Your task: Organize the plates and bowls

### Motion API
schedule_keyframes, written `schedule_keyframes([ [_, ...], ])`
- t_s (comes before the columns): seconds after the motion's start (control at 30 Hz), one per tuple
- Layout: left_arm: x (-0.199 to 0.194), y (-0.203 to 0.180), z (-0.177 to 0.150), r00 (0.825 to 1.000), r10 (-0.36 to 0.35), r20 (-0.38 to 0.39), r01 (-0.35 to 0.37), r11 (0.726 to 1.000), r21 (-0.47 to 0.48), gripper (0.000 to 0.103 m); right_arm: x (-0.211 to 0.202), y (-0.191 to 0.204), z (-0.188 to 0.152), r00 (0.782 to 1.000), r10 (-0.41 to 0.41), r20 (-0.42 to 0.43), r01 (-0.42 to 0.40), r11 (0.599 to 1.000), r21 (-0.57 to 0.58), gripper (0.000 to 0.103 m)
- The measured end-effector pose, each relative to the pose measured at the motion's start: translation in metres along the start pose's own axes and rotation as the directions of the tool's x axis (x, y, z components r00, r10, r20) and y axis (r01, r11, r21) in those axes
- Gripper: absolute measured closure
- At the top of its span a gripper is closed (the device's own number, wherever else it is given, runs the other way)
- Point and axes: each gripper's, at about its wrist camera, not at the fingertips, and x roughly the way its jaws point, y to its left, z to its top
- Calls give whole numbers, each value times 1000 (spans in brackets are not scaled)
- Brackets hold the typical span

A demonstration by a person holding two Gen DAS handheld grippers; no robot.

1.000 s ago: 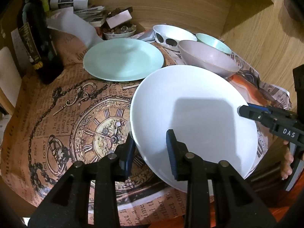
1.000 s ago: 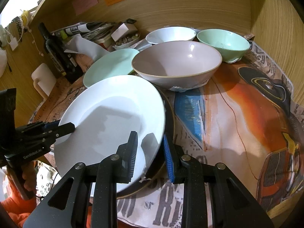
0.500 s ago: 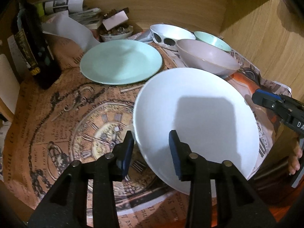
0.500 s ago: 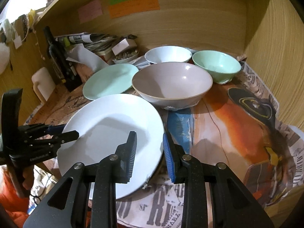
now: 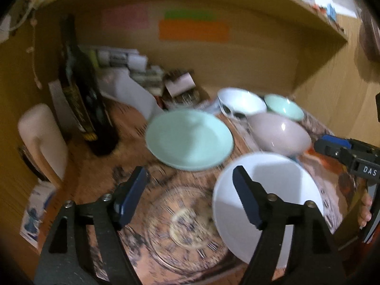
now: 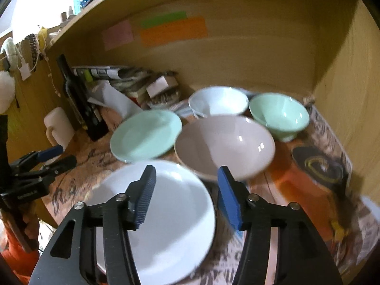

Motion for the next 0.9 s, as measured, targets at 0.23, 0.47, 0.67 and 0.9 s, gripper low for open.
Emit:
schedule_keyframes([
  [0.23, 2, 19, 25, 998, 47, 52, -45, 999, -29, 14, 9, 16, 33, 999, -4, 55, 7, 998, -61, 41],
  [0.47, 22, 40, 46, 998, 59, 38, -56, 996, -73, 6, 31, 32, 71, 997, 11, 80, -3, 995, -102, 34],
  [0.67, 52, 54, 57, 998, 67, -18, -68, 994, -89, 5, 75, 35, 92, 999, 38, -6, -38, 993, -114, 33],
  [0.9, 100, 62, 55, 990, 82, -115, -91, 993, -71, 6, 132, 32, 98, 986, 43, -160, -63, 990, -125, 34],
])
